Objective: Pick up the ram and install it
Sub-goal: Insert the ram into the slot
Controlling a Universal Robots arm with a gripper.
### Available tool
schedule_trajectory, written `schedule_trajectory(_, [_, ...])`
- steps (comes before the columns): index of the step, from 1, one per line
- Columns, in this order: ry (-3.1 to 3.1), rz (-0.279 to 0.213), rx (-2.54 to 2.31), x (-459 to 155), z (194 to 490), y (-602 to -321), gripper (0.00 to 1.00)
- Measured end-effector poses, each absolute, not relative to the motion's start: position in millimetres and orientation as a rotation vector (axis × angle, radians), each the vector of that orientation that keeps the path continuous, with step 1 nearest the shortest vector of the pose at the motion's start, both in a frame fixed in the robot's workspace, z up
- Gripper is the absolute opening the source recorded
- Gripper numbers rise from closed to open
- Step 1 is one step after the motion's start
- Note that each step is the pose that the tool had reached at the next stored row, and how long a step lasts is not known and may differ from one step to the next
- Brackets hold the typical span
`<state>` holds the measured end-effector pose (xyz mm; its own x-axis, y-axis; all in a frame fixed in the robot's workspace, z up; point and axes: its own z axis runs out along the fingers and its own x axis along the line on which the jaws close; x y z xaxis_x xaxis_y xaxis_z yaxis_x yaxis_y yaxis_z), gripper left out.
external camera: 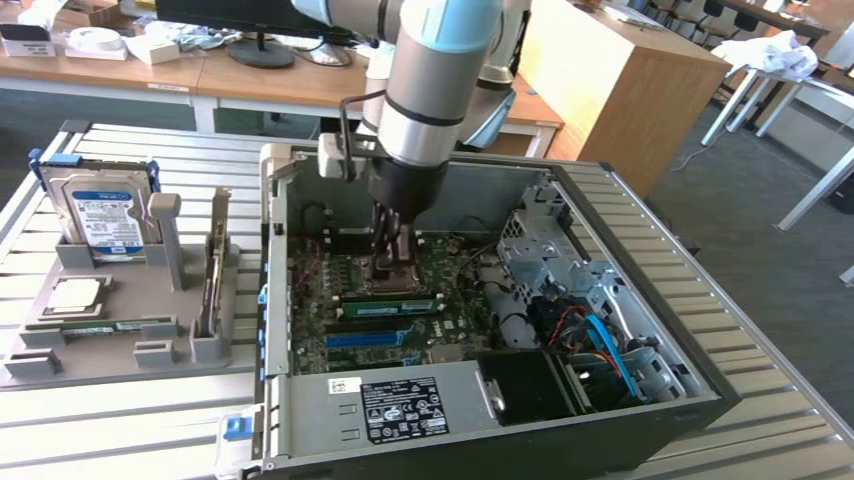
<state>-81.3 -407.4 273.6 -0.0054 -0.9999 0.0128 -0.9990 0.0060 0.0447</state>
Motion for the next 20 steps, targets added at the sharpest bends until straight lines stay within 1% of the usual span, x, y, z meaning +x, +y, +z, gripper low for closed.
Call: schedule_trajectory(20, [-2.199,-0.035,2.186,-81,313,-407,0.10])
